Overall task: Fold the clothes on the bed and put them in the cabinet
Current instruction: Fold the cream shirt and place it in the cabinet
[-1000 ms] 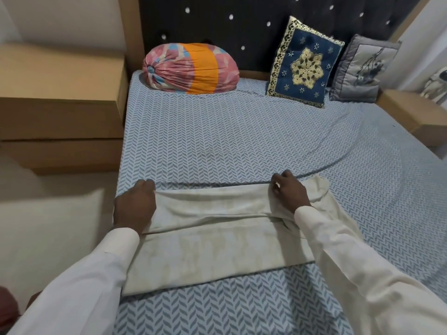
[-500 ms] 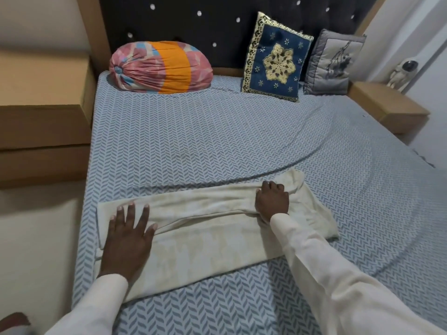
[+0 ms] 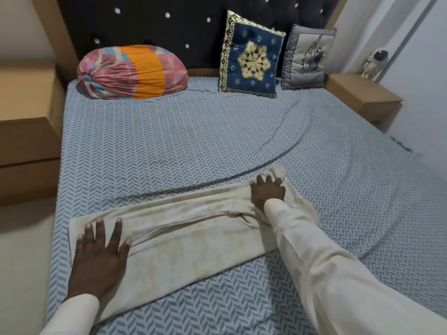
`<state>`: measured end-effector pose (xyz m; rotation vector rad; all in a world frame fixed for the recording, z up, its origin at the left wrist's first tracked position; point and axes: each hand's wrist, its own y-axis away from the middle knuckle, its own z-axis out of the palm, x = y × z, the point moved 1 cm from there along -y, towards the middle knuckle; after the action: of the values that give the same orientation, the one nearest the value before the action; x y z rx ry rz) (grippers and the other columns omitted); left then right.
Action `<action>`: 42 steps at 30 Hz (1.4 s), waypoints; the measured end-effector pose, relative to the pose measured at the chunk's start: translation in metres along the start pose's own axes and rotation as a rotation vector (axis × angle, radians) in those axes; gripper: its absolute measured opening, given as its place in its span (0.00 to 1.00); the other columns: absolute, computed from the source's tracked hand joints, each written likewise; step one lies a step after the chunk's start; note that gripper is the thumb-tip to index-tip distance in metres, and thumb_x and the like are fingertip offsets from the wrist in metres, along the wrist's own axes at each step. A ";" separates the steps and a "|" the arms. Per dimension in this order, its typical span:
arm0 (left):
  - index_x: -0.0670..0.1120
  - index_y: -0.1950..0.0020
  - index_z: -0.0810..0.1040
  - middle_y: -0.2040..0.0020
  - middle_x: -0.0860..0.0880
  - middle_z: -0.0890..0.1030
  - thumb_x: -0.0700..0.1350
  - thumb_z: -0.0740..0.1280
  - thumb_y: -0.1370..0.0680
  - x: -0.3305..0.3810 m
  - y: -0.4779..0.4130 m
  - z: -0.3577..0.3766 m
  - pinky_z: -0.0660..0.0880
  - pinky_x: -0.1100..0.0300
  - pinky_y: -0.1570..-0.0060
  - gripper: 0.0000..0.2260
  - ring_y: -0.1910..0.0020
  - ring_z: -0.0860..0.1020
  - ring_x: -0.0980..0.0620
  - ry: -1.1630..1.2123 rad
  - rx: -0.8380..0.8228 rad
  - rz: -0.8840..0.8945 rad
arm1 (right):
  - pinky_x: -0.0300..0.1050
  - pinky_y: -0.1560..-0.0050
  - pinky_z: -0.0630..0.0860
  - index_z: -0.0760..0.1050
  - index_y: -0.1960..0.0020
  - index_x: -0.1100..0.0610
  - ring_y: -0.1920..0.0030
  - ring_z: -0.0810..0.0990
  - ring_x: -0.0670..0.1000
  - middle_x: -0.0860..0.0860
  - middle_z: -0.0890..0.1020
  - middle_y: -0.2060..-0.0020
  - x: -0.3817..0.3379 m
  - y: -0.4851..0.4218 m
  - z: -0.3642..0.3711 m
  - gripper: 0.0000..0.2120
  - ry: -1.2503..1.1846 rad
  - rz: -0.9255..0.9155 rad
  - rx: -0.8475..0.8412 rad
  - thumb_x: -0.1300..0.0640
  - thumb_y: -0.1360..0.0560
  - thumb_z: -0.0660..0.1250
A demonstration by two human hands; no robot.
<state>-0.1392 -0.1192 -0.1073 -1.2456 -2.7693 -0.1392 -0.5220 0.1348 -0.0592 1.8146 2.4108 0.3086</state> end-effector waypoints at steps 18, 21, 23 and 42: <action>0.47 0.21 0.48 0.21 0.39 0.50 0.66 0.36 0.26 0.000 -0.004 -0.001 0.34 0.52 0.28 0.38 0.22 0.49 0.37 0.012 -0.099 -0.070 | 0.56 0.41 0.69 0.71 0.35 0.57 0.39 0.73 0.62 0.59 0.77 0.42 -0.021 -0.015 0.014 0.16 -0.309 -0.103 0.373 0.55 0.21 0.59; 0.51 0.21 0.39 0.20 0.42 0.42 0.64 0.37 0.23 -0.001 -0.005 0.000 0.32 0.52 0.29 0.33 0.22 0.42 0.40 0.015 -0.102 -0.096 | 0.56 0.36 0.68 0.69 0.32 0.61 0.34 0.70 0.63 0.61 0.73 0.33 0.004 -0.012 0.024 0.20 -0.270 -0.039 0.381 0.51 0.19 0.57; 0.54 0.21 0.38 0.20 0.43 0.40 0.62 0.40 0.21 0.002 -0.005 -0.003 0.34 0.50 0.28 0.31 0.22 0.40 0.40 0.015 -0.141 -0.093 | 0.57 0.38 0.69 0.70 0.33 0.62 0.37 0.70 0.64 0.61 0.74 0.35 0.026 -0.003 0.028 0.19 -0.349 0.091 0.438 0.54 0.21 0.58; 0.54 0.20 0.42 0.21 0.38 0.47 0.62 0.41 0.22 -0.001 -0.005 -0.005 0.44 0.44 0.27 0.31 0.23 0.46 0.36 -0.006 -0.185 -0.080 | 0.44 0.48 0.76 0.77 0.56 0.49 0.47 0.81 0.55 0.53 0.83 0.51 0.137 0.017 0.002 0.04 -0.472 0.087 -0.028 0.55 0.28 0.72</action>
<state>-0.1422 -0.1241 -0.1032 -1.1747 -2.8669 -0.4068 -0.5434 0.2708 -0.0528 1.7422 1.9987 -0.0754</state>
